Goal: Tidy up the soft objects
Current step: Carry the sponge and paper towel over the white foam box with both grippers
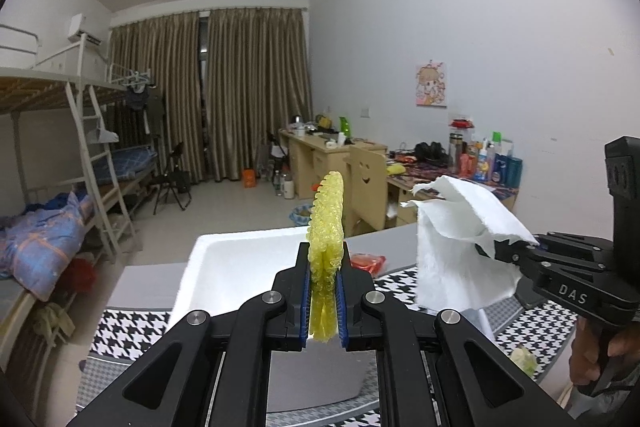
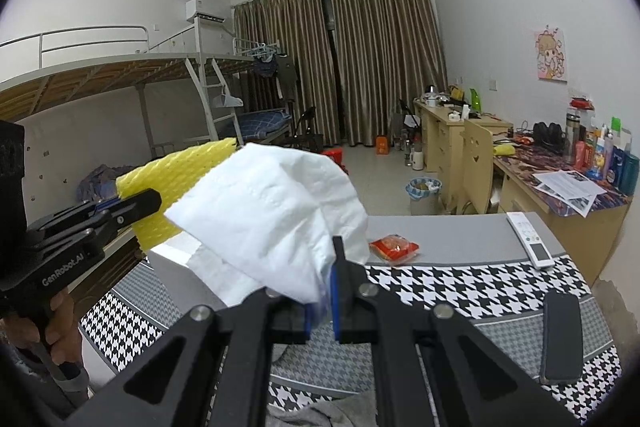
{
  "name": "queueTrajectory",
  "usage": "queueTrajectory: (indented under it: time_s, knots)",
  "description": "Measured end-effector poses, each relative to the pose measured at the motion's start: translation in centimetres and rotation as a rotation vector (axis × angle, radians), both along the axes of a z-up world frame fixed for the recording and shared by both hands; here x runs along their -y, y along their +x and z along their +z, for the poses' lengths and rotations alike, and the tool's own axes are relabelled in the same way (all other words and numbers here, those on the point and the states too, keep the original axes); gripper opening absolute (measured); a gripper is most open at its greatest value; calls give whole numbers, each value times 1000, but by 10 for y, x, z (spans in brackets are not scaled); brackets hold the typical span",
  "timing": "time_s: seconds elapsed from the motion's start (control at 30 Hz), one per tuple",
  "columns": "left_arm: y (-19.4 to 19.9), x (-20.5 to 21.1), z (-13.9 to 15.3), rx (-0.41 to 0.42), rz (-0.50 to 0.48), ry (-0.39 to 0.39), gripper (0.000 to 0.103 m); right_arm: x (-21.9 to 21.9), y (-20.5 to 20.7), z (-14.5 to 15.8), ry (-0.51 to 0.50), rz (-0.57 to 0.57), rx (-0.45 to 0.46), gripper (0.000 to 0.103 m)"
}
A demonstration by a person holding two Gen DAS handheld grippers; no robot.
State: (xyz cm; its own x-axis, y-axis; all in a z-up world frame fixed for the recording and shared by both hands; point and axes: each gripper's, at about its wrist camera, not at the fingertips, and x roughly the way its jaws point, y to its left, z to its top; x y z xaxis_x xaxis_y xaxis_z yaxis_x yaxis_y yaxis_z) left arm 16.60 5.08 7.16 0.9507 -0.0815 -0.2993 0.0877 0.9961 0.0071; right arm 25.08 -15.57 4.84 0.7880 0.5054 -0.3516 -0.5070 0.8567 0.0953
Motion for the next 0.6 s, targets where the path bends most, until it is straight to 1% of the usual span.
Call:
queueTrajectory:
  time_s: [0.3,0.6]
  knots:
    - [11,-16,2,-9,62,-8,11,-17,11,6,3,36,-10,10]
    - [27,-27,-1,-49,104,-24,11,-36,23,8,-8,68,-20,10]
